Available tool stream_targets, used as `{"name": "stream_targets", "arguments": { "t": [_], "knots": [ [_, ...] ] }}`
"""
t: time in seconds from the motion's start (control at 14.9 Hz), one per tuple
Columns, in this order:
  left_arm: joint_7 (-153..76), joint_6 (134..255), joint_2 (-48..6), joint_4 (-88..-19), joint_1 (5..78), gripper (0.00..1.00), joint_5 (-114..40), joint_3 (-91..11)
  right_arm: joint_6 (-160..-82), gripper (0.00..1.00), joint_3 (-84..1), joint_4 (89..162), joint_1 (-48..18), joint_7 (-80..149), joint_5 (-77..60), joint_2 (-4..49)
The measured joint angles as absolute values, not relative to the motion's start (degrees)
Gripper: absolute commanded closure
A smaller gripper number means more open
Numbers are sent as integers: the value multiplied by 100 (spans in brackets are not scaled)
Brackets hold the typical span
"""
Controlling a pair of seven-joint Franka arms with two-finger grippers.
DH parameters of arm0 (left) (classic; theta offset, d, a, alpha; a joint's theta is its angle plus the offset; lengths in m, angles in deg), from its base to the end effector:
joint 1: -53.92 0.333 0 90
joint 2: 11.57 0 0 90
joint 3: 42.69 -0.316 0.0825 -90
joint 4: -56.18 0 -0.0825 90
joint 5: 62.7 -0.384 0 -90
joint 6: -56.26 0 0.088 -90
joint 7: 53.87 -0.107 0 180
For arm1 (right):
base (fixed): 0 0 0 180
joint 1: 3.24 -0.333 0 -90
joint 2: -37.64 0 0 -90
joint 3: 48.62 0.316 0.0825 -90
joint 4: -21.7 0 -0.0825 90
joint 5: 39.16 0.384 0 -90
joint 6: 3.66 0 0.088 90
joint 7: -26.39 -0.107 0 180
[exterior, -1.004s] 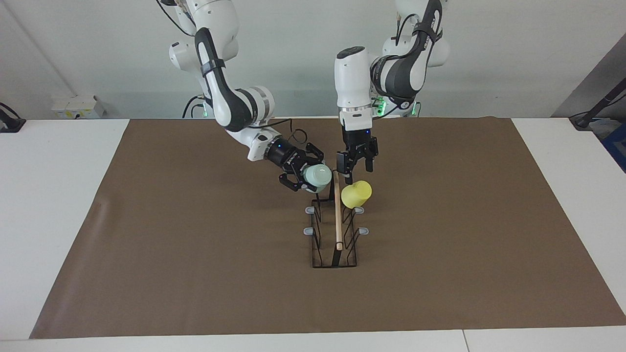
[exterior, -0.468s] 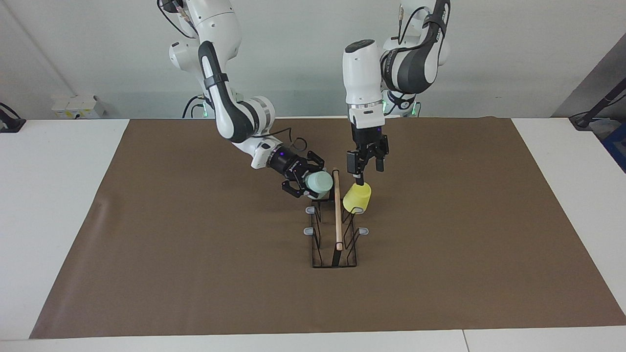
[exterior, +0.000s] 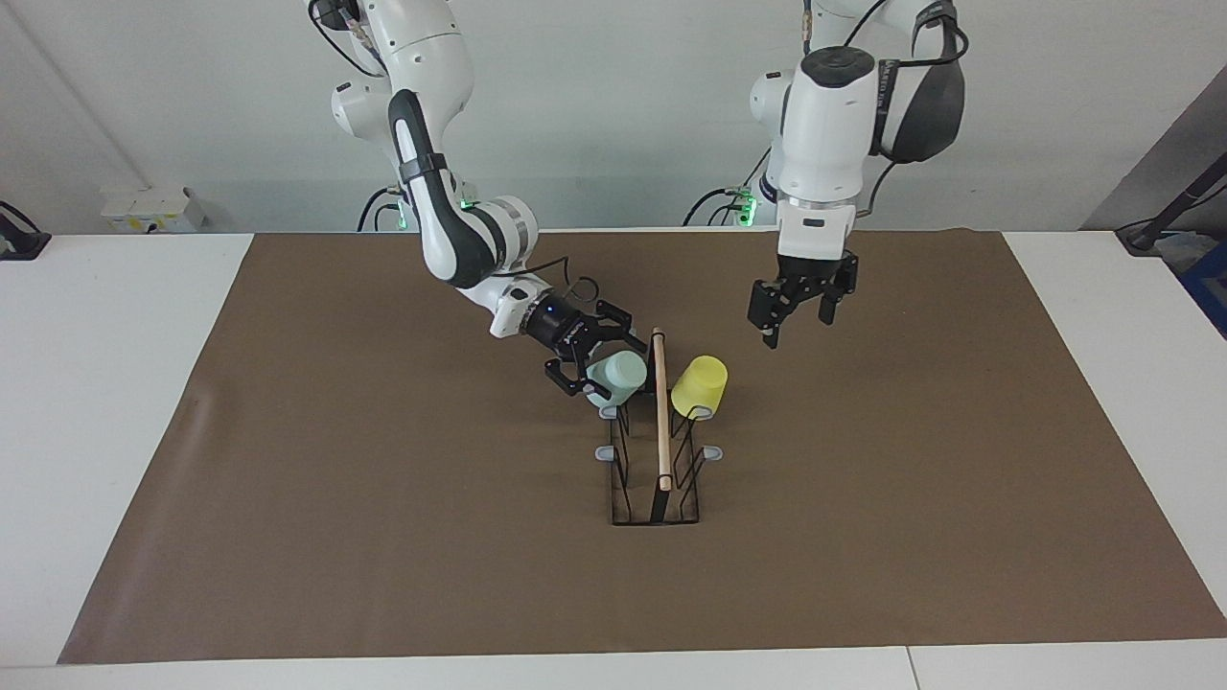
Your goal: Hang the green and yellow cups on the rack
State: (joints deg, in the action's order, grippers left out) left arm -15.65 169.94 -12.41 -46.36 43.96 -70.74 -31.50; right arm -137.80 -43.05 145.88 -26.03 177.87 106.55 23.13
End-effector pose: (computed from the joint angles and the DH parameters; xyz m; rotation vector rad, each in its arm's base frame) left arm 0.5495 -0.2025 0.5504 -3.0736 -0.3915 -0.3434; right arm 0.5023 0.2802 0.2902 -1.8091 -0.7433 -1.4990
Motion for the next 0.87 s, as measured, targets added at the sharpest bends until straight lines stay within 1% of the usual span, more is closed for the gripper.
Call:
{"name": "stream_targets", "arguments": {
  "t": [0.2,0.27,0.47,0.67,0.87],
  "knots": [
    [-2859,16365,-1228,-4215,4448,0,-6593,-3637,-13821,0,-4312,14544,-2590,17787,10656,2348],
    [-3202,16194,-1225,-4108,4488,0,-6538,-3738,-13952,0,-4312,14522,-2587,17787,10656,2404],
    [-4191,15812,-1218,-3980,4612,0,-6505,-4001,-14534,0,-4313,14473,-2576,17768,10656,2763],
    [-5227,15509,-1212,-3818,4622,0,-6495,-4325,-14944,0,-4312,14473,-2542,17711,10649,3109],
    [-5965,15229,-1178,-3650,4624,0,-6493,-4555,-15610,0,-4311,14474,-2378,17718,10146,3383]
  ]
}}
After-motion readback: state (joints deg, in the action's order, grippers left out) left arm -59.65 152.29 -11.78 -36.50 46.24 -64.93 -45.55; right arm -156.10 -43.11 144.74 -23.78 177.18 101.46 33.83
